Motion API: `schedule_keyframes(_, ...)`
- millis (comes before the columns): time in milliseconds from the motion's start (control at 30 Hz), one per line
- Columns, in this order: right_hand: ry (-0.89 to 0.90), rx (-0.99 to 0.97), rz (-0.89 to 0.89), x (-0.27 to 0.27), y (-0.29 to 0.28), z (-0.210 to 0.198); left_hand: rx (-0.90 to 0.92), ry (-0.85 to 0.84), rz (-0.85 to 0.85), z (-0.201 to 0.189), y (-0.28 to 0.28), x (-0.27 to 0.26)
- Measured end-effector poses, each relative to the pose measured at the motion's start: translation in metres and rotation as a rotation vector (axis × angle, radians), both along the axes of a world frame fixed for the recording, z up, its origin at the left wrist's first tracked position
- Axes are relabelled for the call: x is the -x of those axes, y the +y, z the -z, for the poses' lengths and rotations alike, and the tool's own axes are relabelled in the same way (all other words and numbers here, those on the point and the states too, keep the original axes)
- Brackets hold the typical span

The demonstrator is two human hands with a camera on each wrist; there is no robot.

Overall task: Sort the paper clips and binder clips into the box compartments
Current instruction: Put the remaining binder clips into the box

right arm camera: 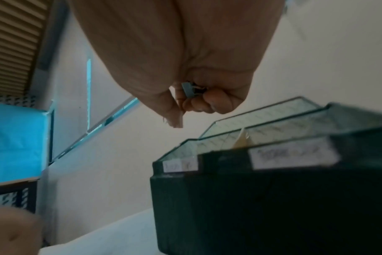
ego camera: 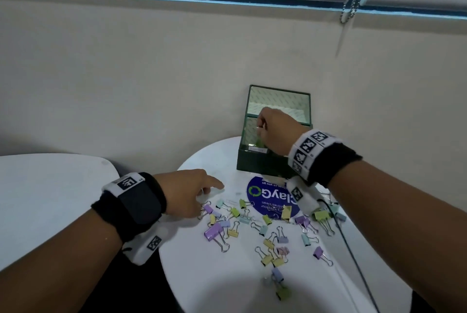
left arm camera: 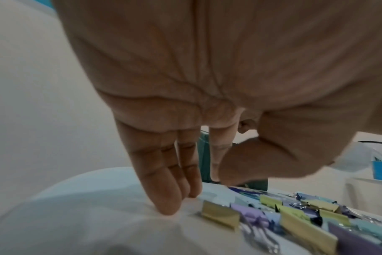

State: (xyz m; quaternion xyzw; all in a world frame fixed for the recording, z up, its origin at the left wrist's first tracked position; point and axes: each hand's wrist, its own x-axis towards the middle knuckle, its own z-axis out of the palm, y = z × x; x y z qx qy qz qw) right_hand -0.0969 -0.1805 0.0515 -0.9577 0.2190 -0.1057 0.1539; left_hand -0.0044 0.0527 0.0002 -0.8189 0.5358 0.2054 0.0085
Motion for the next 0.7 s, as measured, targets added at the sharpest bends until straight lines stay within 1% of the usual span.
schedule_keyframes(67, 0.021, 0.001, 0.026, -0.013, 0.002, 0.008, 0.016, 0.008, -0.004, 0.001, 0.006, 0.001)
schedule_keyframes(133, 0.076, 0.068, 0.030, -0.017, 0.004, 0.016, 0.044, -0.001, 0.017, 0.003, 0.011, 0.001)
schedule_keyframes(167, 0.062, 0.115, 0.019, -0.013, 0.008, 0.018, 0.059, -0.021, 0.033, 0.005, 0.014, 0.002)
schedule_keyframes(233, -0.055, 0.211, -0.048, -0.002, 0.019, 0.020, 0.084, -0.069, 0.058, 0.009, 0.017, 0.002)
schedule_keyframes(267, -0.108, 0.256, -0.114, 0.004, 0.026, 0.022, 0.087, -0.090, 0.070, 0.010, 0.017, 0.003)
schedule_keyframes(300, -0.101, 0.272, -0.204, 0.011, 0.032, 0.025, 0.089, -0.108, 0.079, 0.012, 0.017, 0.003)
schedule_keyframes(333, -0.024, 0.252, -0.293, 0.019, 0.039, 0.028, 0.092, -0.122, 0.086, 0.012, 0.017, 0.003)
schedule_keyframes(367, 0.094, 0.214, -0.364, 0.026, 0.046, 0.032, 0.095, -0.131, 0.089, 0.013, 0.016, 0.004)
schedule_keyframes(433, 0.328, 0.181, -0.409, 0.035, 0.057, 0.045, 0.091, -0.146, 0.097, 0.014, 0.015, 0.005)
schedule_keyframes(467, 0.407, 0.181, -0.387, 0.037, 0.060, 0.050, 0.096, -0.154, 0.102, 0.014, 0.014, 0.005)
schedule_keyframes(533, 0.464, 0.158, -0.364, 0.038, 0.063, 0.057, 0.118, -0.163, 0.100, 0.013, 0.012, 0.005)
schedule_keyframes(633, 0.438, 0.129, -0.382, 0.039, 0.061, 0.059, 0.154, -0.172, 0.080, 0.013, 0.010, 0.005)
schedule_keyframes(700, 0.425, 0.147, -0.379, 0.040, 0.057, 0.058, 0.176, -0.186, 0.067, 0.013, 0.010, 0.007)
